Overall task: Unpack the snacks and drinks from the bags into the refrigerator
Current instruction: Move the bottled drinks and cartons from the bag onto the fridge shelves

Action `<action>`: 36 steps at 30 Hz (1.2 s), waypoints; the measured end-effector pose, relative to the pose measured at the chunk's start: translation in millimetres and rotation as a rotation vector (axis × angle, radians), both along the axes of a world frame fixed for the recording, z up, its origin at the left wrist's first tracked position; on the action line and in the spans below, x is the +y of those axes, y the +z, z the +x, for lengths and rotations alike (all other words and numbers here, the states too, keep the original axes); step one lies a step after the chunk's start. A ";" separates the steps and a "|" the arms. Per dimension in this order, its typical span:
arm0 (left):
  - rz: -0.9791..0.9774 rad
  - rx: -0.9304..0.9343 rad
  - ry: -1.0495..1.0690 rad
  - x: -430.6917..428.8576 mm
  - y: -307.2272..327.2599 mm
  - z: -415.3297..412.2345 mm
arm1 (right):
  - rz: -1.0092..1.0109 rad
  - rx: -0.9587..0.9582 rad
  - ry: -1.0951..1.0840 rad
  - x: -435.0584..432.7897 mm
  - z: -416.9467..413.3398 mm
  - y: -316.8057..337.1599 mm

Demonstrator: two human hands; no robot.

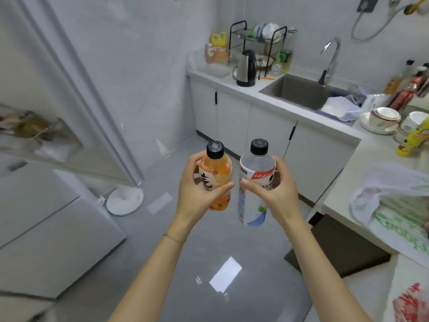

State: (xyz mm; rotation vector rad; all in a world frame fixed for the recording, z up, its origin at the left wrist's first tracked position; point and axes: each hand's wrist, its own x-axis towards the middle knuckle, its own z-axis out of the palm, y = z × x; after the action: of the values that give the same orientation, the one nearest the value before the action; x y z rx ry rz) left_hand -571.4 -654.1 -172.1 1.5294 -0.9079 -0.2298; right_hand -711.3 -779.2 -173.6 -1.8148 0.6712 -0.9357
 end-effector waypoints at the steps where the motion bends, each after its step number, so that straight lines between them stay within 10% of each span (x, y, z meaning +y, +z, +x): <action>1: -0.005 0.002 0.033 18.0 3.0 10.8 | 0.002 -0.002 0.031 12.2 14.5 3.4; 36: -0.196 0.085 0.822 484.1 44.2 304.4 | 0.008 0.026 0.792 430.3 424.7 54.8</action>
State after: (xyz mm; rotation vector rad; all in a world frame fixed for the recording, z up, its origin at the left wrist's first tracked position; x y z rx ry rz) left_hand -267.0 -170.1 -127.9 1.5690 -0.1757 0.3751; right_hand -286.6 -348.9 -118.8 -1.8512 -0.0600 -0.3706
